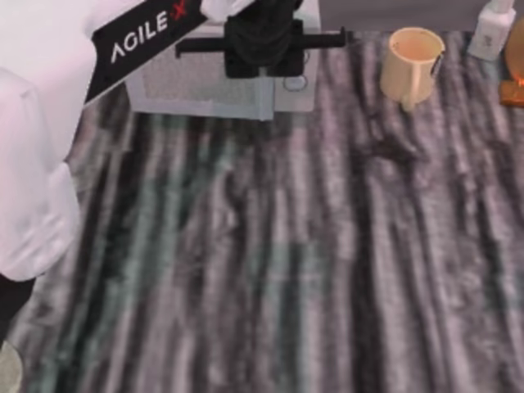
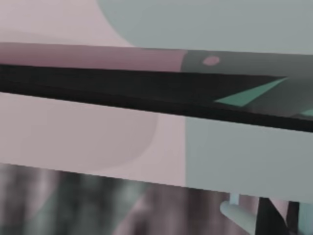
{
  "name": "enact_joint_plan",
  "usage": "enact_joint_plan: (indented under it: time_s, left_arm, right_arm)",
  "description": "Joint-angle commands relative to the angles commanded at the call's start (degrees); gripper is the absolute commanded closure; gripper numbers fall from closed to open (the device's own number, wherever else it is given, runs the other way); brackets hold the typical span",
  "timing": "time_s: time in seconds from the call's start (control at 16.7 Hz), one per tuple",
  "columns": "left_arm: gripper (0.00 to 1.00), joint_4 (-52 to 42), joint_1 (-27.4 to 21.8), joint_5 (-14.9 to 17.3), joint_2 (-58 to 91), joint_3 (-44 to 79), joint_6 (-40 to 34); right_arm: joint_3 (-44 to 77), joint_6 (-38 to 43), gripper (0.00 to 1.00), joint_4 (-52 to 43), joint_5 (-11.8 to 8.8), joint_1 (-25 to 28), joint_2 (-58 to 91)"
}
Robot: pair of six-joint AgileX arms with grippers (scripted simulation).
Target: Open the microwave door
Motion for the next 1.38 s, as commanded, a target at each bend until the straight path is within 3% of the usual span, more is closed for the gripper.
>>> enact_joint_plan:
  time_s: [0.48, 1.38]
  left_arm:
    - [1.00, 5.23, 0.58, 1.83, -6.08, -10.11, 5.09]
    - [1.00, 5.44, 0.59, 1.94, -6.32, -10.49, 5.32]
  right_arm:
    - [0.00, 0.00, 0.00, 0.00, 0.00, 0.00, 0.00]
    - [0.00, 0.00, 0.00, 0.00, 0.00, 0.00, 0.00]
